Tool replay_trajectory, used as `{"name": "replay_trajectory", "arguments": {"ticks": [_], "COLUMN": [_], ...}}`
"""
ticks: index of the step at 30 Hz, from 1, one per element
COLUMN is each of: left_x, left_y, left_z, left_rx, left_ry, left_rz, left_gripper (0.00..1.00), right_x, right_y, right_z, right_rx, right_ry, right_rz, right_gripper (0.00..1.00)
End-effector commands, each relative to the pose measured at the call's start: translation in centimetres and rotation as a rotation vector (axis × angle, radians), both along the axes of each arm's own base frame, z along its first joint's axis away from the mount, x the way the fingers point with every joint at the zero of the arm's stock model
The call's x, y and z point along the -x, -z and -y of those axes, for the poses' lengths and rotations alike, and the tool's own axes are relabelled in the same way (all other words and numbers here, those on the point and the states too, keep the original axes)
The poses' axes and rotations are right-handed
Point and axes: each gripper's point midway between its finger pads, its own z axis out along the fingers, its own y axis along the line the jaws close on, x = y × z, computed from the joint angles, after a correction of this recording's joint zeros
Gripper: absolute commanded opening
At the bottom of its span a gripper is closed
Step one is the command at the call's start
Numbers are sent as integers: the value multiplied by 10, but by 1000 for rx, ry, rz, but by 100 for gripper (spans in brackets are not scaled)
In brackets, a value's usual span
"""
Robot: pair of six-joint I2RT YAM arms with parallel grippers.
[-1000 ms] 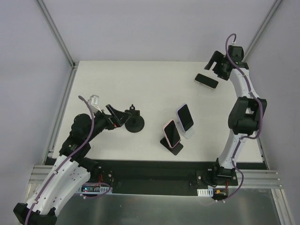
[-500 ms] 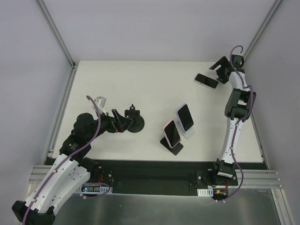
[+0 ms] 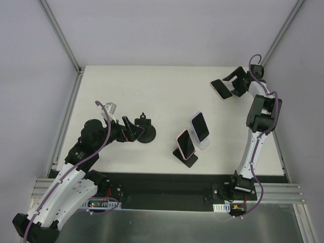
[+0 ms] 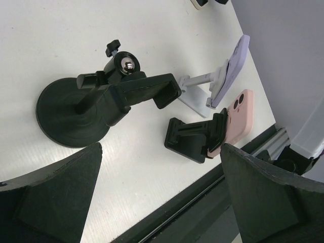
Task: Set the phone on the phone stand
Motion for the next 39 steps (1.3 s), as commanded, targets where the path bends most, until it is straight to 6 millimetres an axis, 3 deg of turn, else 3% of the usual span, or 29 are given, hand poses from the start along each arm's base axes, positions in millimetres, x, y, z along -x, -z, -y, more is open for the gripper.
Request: {"name": "replay_trajectory", "arguments": {"ticks": [1,5,8,10,11,12,13,14,19,23,27,32,39], "left_x": [0,-1,0,1,1,2,3,4,5,4,3,3,4], "left_y": [-15,-13,-14,-16,-16,-17,-17,-17,-17,-21,-20,-20,-22], "left_z": [5,8,11,13,14,14,15,15,17,18,19,19,21], "left_rx": [11,19,30,38,40,42,49,53,67,70,68,68,72], "left_ry": [25,33,42,57,59,63,65,69,74,75,78,76,91], "left_rz": [31,7,-7,-14,-15,-17,-22,-24,-40,-38,-45,-45,-49], "left_gripper": [99,99,98,98,98,98,98,98,98,97,97,97,97], "right_x": [46,76,81,75,81,81,70,80,79,73,63,66,77], "right_y": [-26,-22,-18,-23,-15,-11,-27,-9,7,7,-1,14,37], "right_z": [-22,-38,-49,-51,-60,-54,-54,-60,-53,-59,-48,-46,-55], "right_rx": [107,265,375,442,465,527,569,578,682,720,904,911,743], "right_ry": [-231,-436,-523,-523,-552,-551,-543,-578,-535,-533,-517,-523,-606], "right_rz": [-28,-103,-149,-156,-203,-238,-212,-288,-405,-382,-386,-424,-433], "right_gripper": [97,97,97,97,97,97,97,97,97,97,96,96,96]}}
